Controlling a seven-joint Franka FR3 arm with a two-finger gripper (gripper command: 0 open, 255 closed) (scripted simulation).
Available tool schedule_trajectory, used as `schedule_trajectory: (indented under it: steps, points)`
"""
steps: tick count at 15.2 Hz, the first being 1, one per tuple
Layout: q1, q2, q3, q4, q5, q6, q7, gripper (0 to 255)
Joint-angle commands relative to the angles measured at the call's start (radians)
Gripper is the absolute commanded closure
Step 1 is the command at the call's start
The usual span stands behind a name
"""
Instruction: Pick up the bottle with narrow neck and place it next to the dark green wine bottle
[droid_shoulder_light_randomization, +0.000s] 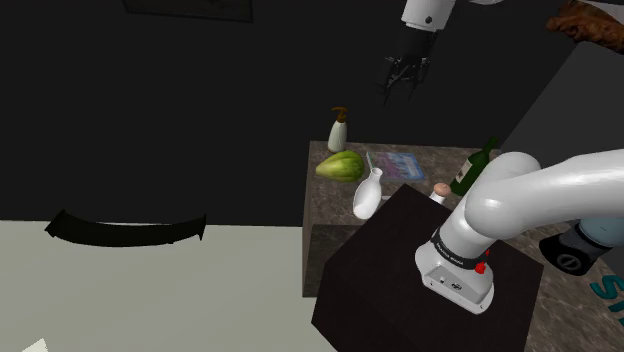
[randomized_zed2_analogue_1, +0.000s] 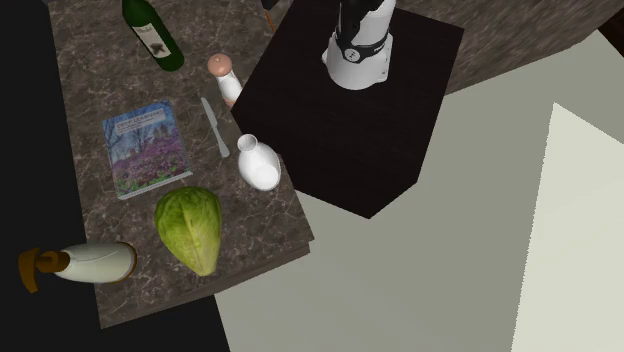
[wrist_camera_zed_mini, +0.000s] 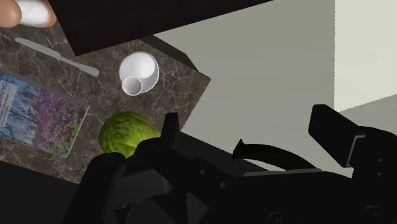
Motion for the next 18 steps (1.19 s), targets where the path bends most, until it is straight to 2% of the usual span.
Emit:
schedule_trajectory:
  steps: [1, 10, 18]
  points:
    - [0.0, 0.0, 0.0, 0.0, 0.0, 0.0, 0.0, 0]
    - [-0.025, 0.078, -0.07, -0.221, -0.084, 0.257, -0.125, 0]
    - [-0.053, 0.265, -0.144, -0.339, -0.159, 0.532, -0.232, 0]
